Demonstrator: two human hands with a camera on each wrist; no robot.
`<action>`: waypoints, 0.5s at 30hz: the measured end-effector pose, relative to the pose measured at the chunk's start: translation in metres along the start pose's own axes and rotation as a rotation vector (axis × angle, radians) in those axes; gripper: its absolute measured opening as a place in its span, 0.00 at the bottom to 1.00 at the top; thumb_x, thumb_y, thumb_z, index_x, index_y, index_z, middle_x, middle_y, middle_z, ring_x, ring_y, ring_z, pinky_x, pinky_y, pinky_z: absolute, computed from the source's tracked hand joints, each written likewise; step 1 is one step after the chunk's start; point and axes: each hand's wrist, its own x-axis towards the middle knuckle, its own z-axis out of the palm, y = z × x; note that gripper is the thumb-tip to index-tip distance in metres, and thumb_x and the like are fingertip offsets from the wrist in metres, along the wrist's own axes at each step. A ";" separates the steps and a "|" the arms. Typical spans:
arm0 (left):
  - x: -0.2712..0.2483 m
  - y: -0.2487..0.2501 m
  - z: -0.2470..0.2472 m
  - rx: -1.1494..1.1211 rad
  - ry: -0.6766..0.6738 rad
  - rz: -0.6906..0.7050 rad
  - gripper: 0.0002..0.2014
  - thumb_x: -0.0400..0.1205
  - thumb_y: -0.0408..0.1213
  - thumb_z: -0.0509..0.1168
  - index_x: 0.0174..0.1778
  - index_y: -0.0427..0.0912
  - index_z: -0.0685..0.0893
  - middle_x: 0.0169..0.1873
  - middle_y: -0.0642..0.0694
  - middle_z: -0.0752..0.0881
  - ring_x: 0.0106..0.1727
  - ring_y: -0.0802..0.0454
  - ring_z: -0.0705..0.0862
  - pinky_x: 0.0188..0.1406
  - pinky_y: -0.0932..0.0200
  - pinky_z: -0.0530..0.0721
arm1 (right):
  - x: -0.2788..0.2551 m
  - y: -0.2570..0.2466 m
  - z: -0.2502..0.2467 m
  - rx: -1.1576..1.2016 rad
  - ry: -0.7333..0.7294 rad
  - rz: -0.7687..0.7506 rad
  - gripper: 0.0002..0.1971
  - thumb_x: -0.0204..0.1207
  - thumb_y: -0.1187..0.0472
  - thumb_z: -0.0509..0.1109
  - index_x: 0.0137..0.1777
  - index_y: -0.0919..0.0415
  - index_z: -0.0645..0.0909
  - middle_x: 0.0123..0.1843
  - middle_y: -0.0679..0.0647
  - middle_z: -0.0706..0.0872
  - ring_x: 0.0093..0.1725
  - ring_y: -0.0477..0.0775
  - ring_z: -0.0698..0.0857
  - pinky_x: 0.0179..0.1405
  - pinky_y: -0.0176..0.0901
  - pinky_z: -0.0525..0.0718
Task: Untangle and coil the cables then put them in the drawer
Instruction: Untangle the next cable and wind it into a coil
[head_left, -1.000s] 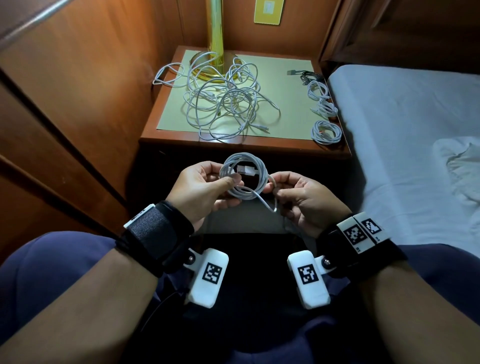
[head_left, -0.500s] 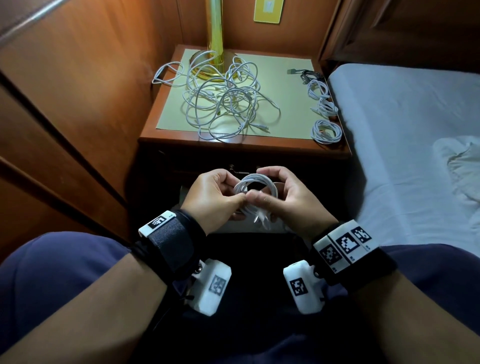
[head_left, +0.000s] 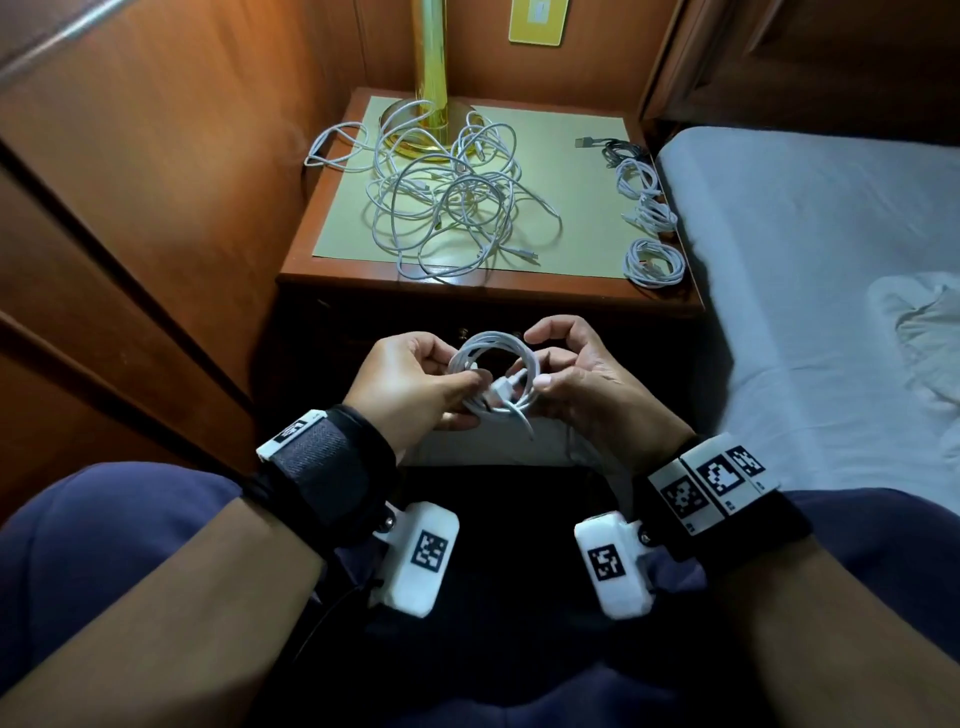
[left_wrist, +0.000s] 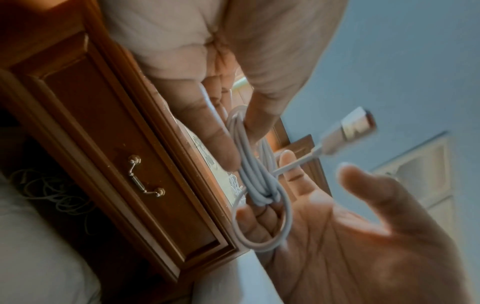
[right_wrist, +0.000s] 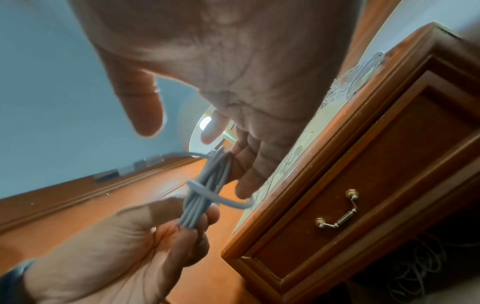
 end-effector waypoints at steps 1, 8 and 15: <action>0.000 0.002 -0.001 -0.023 -0.003 -0.012 0.08 0.76 0.25 0.76 0.42 0.33 0.81 0.32 0.38 0.88 0.28 0.50 0.89 0.24 0.56 0.88 | -0.002 -0.001 -0.001 -0.040 -0.048 -0.020 0.25 0.66 0.64 0.75 0.63 0.58 0.74 0.53 0.65 0.82 0.49 0.56 0.85 0.51 0.47 0.85; 0.001 -0.004 -0.001 0.047 -0.024 0.018 0.08 0.75 0.24 0.76 0.42 0.32 0.82 0.31 0.39 0.88 0.30 0.48 0.89 0.26 0.55 0.89 | -0.004 0.002 0.002 -0.415 0.028 -0.076 0.03 0.79 0.67 0.74 0.51 0.64 0.85 0.44 0.57 0.88 0.42 0.46 0.86 0.45 0.37 0.85; 0.009 -0.010 -0.008 0.352 0.047 0.241 0.10 0.72 0.30 0.80 0.37 0.38 0.84 0.34 0.36 0.90 0.32 0.41 0.90 0.30 0.47 0.91 | 0.000 0.005 -0.003 -0.396 0.365 -0.134 0.07 0.82 0.57 0.71 0.50 0.58 0.90 0.49 0.49 0.92 0.46 0.48 0.92 0.23 0.39 0.84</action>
